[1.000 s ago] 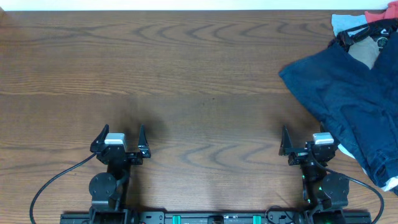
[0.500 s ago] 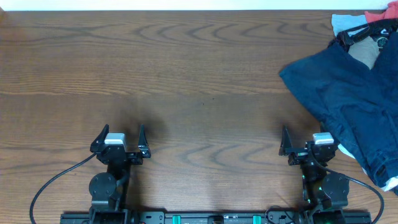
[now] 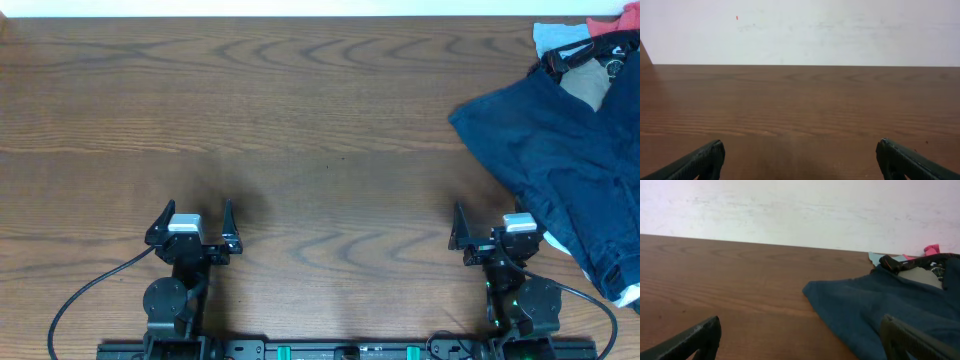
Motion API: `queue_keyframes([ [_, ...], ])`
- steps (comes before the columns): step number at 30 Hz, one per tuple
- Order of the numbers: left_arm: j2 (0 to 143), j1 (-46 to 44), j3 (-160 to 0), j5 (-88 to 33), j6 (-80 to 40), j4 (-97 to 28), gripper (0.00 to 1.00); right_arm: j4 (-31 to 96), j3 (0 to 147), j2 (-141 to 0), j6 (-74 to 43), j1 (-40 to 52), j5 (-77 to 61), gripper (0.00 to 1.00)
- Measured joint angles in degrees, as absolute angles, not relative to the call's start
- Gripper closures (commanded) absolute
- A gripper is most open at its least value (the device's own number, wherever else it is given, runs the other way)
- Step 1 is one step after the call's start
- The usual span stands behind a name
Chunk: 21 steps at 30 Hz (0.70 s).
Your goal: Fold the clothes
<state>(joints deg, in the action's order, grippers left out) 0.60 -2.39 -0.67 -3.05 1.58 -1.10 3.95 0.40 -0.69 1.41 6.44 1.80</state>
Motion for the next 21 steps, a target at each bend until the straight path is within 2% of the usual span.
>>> queue_keyframes([
  [21, 0.60, -2.39, -0.73, -3.05, 1.58, -1.21, 0.02, 3.20, 0.40, -0.69, 1.50, 6.44, 1.80, 0.01],
])
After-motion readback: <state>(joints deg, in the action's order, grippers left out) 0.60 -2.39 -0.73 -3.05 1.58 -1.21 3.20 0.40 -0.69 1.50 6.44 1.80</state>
